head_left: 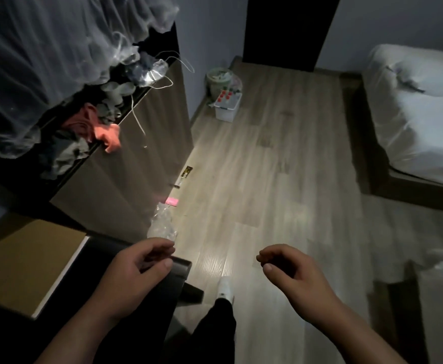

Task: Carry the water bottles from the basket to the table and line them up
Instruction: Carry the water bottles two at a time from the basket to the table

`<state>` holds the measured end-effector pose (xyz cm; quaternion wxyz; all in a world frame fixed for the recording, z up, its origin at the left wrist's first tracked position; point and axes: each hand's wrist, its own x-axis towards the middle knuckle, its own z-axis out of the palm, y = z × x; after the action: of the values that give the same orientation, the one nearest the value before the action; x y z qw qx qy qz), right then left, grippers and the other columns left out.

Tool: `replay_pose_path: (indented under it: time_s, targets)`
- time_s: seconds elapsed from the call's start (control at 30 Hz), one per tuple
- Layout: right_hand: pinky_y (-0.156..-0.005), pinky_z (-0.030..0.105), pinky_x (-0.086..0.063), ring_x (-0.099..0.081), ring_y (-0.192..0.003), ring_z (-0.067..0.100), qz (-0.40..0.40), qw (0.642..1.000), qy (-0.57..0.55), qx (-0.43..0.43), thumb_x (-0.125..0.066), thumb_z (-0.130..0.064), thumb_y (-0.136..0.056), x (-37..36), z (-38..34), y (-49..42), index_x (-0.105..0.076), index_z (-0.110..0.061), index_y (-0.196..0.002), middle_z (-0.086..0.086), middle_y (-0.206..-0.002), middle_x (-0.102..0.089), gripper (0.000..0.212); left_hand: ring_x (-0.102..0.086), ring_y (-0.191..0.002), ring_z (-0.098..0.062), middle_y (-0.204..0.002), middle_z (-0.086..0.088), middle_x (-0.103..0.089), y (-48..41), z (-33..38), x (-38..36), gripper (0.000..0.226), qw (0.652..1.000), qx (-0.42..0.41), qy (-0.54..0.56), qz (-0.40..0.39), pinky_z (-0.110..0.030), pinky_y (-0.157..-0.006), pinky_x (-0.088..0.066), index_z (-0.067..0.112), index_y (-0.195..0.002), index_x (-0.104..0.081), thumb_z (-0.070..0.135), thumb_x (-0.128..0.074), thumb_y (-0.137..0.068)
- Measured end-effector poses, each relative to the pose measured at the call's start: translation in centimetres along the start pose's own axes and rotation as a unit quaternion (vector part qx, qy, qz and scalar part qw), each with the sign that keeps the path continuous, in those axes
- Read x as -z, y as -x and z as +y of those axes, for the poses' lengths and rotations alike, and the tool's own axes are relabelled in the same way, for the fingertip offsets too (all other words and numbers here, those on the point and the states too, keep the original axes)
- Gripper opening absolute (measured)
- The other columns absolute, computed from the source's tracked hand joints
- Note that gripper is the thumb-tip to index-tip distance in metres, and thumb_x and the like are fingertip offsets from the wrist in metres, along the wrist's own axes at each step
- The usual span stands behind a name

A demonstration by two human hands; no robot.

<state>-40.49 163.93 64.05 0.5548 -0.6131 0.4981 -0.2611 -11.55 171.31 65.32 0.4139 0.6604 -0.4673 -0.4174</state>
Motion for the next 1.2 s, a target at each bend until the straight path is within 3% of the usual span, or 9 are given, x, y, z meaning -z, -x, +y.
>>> replay_pose_path:
  time_s: [0.13,0.37,0.5,0.63,0.8,0.93,1.03,1.2]
  targets:
    - [-0.09,0.033,-0.053,-0.068,-0.097,0.01,0.023,1.0,0.005,-0.005,-0.064,-0.024,-0.078,1.9,-1.0,-5.9,-0.071,-0.029,-0.09,-0.007,-0.099,-0.073,0.016,-0.071,-0.094,-0.008,-0.1,0.01,-0.076,-6.2,0.0,-0.7,0.039,1.0,-0.003,0.015,0.007,-0.011,-0.08,-0.052,0.041,-0.096,-0.072,0.047,-0.068,-0.057]
    - [-0.078,0.014,-0.049,-0.067,-0.091,0.004,0.021,0.999,0.044,0.007,-0.065,-0.022,-0.08,5.0,-4.3,-18.1,-0.07,-0.026,-0.093,-0.014,-0.097,-0.072,0.015,-0.07,-0.096,-0.008,-0.102,0.011,-0.075,-18.7,0.8,-0.6,0.037,1.0,0.002,0.022,0.002,-0.018,-0.084,-0.055,0.045,-0.094,-0.071,0.048,-0.067,-0.057]
    - [-0.079,0.017,-0.05,-0.067,-0.092,0.006,0.033,0.999,0.03,0.004,-0.067,-0.009,-0.086,6.8,-4.9,-22.7,-0.07,-0.026,-0.093,-0.01,-0.098,-0.072,0.019,-0.07,-0.098,-0.009,-0.101,0.013,-0.075,-24.9,2.2,-1.3,0.04,1.0,-0.003,0.012,-0.025,-0.022,-0.086,-0.056,0.045,-0.097,-0.07,0.05,-0.067,-0.057]
    - [-0.084,0.023,-0.052,-0.068,-0.095,0.009,0.064,0.998,0.009,-0.002,-0.065,-0.025,-0.078,9.8,-4.9,-25.9,-0.07,-0.034,-0.091,-0.009,-0.099,-0.073,0.017,-0.068,-0.103,-0.009,-0.103,0.015,-0.074,-30.0,3.8,-3.0,0.042,0.999,-0.014,0.013,-0.045,-0.028,-0.089,-0.053,0.046,-0.1,-0.069,0.05,-0.067,-0.058]
    - [-0.088,0.03,-0.053,-0.069,-0.095,0.012,0.086,0.996,0.01,-0.03,-0.068,-0.004,-0.087,14.9,-3.6,-30.5,-0.07,-0.036,-0.093,-0.006,-0.099,-0.074,0.033,-0.068,-0.102,-0.006,-0.103,0.017,-0.073,-37.4,5.3,-6.0,0.044,0.997,-0.022,-0.009,-0.071,-0.019,-0.089,-0.053,0.045,-0.102,-0.067,0.052,-0.066,-0.059]
    - [-0.087,0.028,-0.053,-0.069,-0.094,0.01,0.107,0.994,-0.005,-0.032,-0.068,-0.001,-0.086,19.6,-3.3,-36.2,-0.073,-0.03,-0.088,-0.006,-0.098,-0.074,0.029,-0.069,-0.1,-0.008,-0.103,0.012,-0.074,-44.1,7.7,-8.9,0.042,0.997,-0.027,0.0,-0.073,-0.018,-0.088,-0.053,0.043,-0.1,-0.069,0.05,-0.068,-0.059]
    - [-0.084,0.024,-0.053,-0.069,-0.093,0.01,0.115,0.993,-0.017,-0.017,-0.067,-0.002,-0.086,23.0,-3.7,-41.2,-0.072,-0.034,-0.089,-0.006,-0.097,-0.074,0.033,-0.07,-0.099,-0.01,-0.103,0.009,-0.075,-49.3,9.6,-11.2,0.04,0.997,-0.024,0.013,-0.067,-0.02,-0.088,-0.054,0.043,-0.097,-0.071,0.05,-0.069,-0.058]
    - [-0.082,0.019,-0.053,-0.069,-0.092,0.009,0.095,0.995,-0.008,0.009,-0.067,-0.001,-0.086,27.9,-5.0,-47.8,-0.072,-0.032,-0.089,-0.007,-0.097,-0.074,0.032,-0.069,-0.096,-0.004,-0.102,0.009,-0.075,-56.1,12.9,-13.9,0.038,0.998,-0.021,0.025,-0.053,-0.007,-0.067,-0.051,0.042,-0.097,-0.07,0.045,-0.07,-0.059]
